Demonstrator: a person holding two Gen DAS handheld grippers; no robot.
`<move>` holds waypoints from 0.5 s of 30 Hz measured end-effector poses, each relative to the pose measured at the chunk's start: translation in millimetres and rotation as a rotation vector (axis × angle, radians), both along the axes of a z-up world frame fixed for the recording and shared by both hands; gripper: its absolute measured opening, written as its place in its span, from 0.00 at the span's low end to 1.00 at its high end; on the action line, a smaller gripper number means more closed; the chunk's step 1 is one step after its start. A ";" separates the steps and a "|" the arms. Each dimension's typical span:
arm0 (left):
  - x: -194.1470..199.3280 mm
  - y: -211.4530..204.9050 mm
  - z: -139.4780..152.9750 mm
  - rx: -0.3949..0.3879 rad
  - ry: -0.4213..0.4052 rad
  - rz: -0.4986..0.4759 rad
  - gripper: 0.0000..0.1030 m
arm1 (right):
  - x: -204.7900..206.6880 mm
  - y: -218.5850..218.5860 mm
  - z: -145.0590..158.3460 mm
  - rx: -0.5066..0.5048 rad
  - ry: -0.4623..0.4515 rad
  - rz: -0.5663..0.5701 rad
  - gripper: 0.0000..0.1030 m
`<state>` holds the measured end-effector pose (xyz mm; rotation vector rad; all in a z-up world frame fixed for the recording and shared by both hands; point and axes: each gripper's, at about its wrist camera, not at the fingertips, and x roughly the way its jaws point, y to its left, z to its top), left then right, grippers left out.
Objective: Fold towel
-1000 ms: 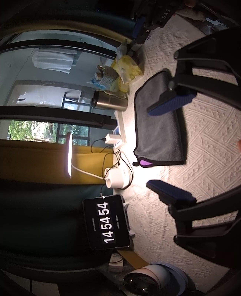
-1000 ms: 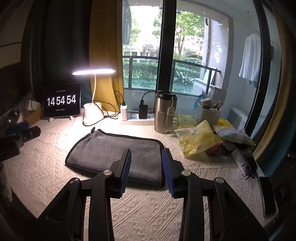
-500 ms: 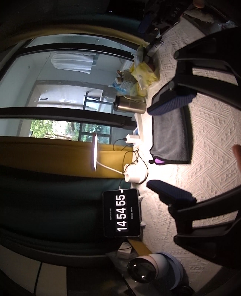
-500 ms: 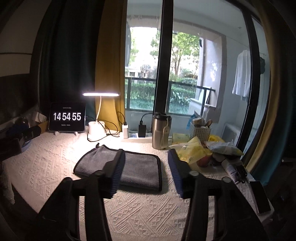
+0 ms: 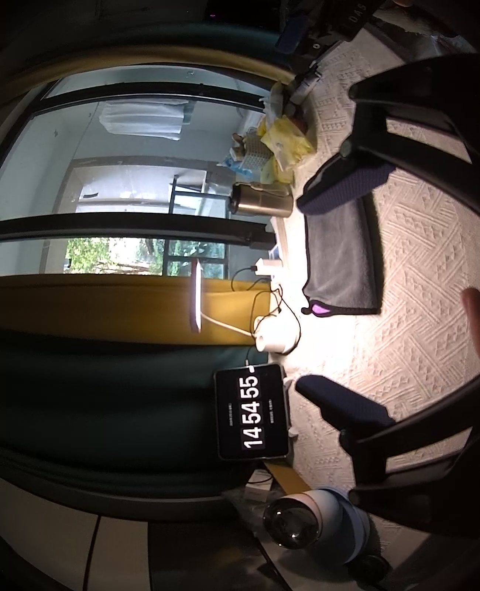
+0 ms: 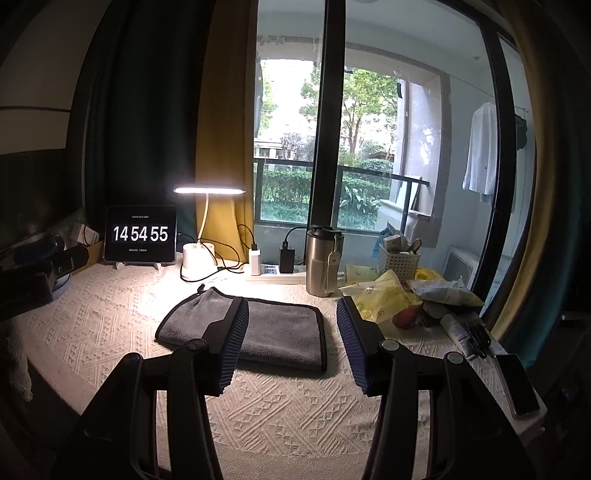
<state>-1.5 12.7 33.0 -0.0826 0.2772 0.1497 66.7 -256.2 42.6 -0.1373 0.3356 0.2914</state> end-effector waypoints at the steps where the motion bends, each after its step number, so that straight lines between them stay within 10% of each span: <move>1: 0.0 -0.3 -0.5 0.002 0.001 0.000 0.87 | 0.1 0.1 0.0 0.000 0.000 0.001 0.51; 15: -0.3 -0.2 0.9 0.002 0.002 -0.003 0.87 | 0.2 3.2 -2.4 -0.016 0.012 0.013 0.51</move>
